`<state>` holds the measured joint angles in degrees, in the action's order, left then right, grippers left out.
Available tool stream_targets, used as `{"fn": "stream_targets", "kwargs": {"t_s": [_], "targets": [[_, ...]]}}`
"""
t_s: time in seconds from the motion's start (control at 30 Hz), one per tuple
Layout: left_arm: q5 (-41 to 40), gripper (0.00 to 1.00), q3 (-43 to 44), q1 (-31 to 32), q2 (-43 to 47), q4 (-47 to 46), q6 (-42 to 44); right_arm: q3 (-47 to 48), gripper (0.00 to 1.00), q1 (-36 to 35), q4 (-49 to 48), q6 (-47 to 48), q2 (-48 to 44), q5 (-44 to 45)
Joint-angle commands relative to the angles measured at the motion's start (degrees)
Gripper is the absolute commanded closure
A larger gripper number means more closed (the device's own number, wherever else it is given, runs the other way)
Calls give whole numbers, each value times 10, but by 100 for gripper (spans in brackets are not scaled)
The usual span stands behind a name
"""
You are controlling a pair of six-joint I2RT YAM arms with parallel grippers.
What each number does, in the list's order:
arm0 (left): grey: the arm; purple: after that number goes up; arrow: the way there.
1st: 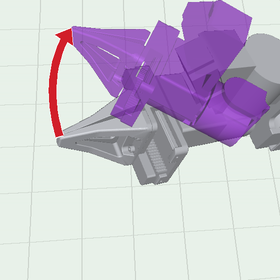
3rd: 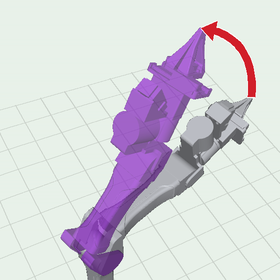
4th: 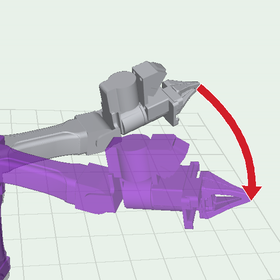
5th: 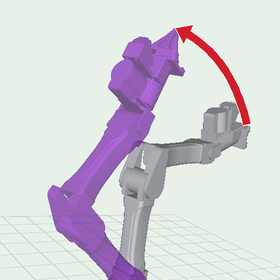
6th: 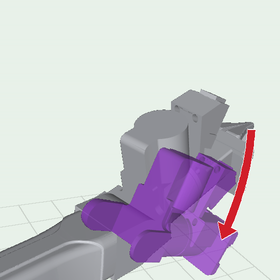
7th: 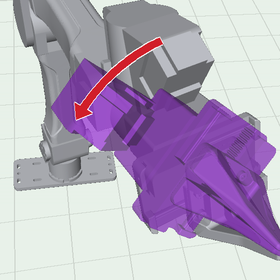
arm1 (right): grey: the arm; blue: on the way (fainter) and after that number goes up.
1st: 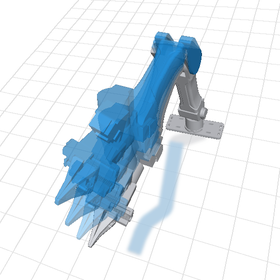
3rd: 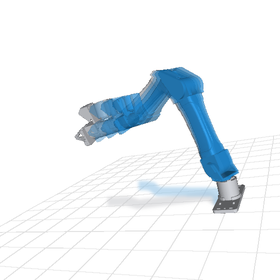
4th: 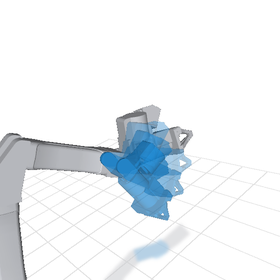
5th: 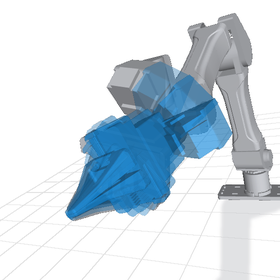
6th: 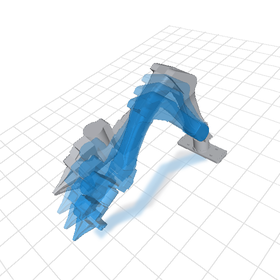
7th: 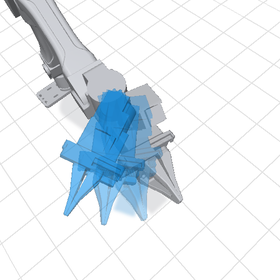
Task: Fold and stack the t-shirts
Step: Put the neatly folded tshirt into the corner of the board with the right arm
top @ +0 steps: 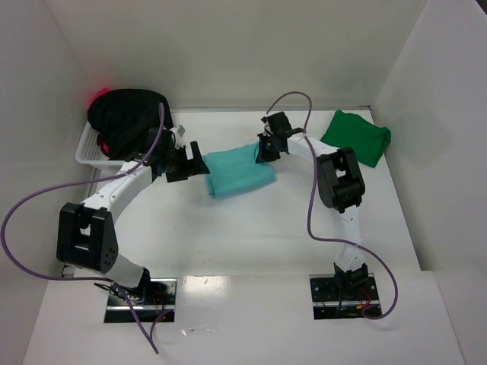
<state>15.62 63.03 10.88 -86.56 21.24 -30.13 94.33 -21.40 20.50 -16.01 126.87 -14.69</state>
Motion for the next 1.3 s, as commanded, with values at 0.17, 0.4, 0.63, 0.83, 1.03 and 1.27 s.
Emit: {"fn": "stream_targets", "kwargs": {"t_s": [0.17, 0.4, 0.63, 0.83, 1.03, 1.27], "targets": [[22, 1, 22, -19, 28, 6, 15, 185, 100, 86, 147, 48, -38, 127], [28, 1, 29, -19, 14, 11, 20, 268, 100, 164, 173, 66, -10, 142], [33, 1, 54, -19, -30, 16, 20, 352, 100, 240, 207, 77, 16, 135], [48, 1, 77, -24, -64, 16, 21, 389, 100, 294, 222, 83, 22, 134], [63, 1, 86, -24, -90, 16, 25, 405, 100, 331, 231, 88, 22, 167], [64, 1, 91, -24, -95, 16, 31, 382, 100, 358, 231, 88, 15, 219]]}}
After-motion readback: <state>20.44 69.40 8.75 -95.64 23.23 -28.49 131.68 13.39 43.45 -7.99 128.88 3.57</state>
